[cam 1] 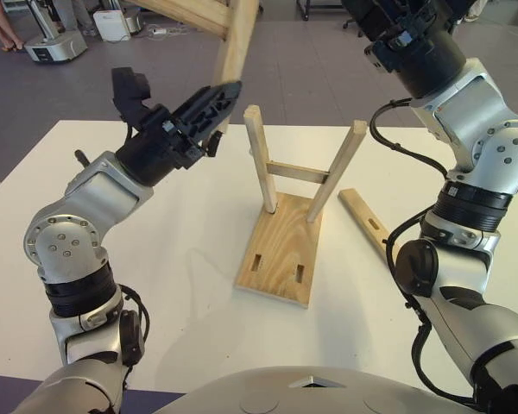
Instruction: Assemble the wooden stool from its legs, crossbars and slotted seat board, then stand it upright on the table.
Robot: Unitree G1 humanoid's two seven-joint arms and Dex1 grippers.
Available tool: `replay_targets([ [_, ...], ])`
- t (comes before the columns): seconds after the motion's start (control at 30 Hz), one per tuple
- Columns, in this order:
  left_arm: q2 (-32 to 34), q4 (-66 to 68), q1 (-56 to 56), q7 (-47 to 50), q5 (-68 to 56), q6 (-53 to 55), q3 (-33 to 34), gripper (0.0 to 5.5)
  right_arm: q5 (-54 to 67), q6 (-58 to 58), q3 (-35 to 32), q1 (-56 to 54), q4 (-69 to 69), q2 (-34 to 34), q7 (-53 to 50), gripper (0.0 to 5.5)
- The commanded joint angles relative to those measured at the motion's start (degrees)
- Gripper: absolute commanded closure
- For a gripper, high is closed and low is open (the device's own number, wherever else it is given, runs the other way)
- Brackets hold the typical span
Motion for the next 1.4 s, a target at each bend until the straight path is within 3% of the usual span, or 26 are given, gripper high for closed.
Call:
replay_targets([
  [0.03, 2.6, -0.7, -1.5, -1.8, -4.1, 1.7, -2.5, 3.47, 0.9, 2.3, 1.1, -2.8, 3.6, -2.1, 1.8, 0.13],
  [0.23, 5.2, -1.3, -1.1, -4.7, -10.0, 2.3, -4.6, 3.47, 8.1, 6.6, 0.0, -3.9, 7.3, -2.6, 3.3, 0.12],
  [0.5, 7.4, -0.8, -0.5, -5.7, -15.3, 1.6, -6.6, 3.47, 20.3, 9.5, 0.2, -2.6, 6.9, -3.9, 2.8, 1.61],
  [0.83, 8.2, -0.2, -0.8, -4.6, -11.9, -0.9, -6.9, 3.47, 16.2, 7.7, 3.3, -0.8, 5.5, -5.2, 0.6, 3.37],
  [1.07, 9.2, -1.6, 1.7, -6.2, -11.7, -0.3, -6.6, 3.47, 14.6, 5.7, 3.4, -1.0, 4.6, -5.6, -2.0, 3.43],
  [1.17, 9.8, -1.3, 5.3, -6.0, -8.7, -2.4, -4.2, 2.73, 12.1, 4.4, 3.5, -0.8, 2.6, -6.8, -3.4, 3.46],
  [1.3, 14.8, -3.0, 22.9, -16.1, -1.0, -2.4, 2.5, 2.66, 6.2, 5.0, 4.5, 3.9, -5.2, -12.4, 0.1, 3.46],
  [1.4, 13.5, -1.4, 33.6, -20.8, 7.4, -6.3, 3.4, 2.66, -1.5, 2.8, 7.7, 12.1, -16.2, -17.2, 8.2, 3.46],
])
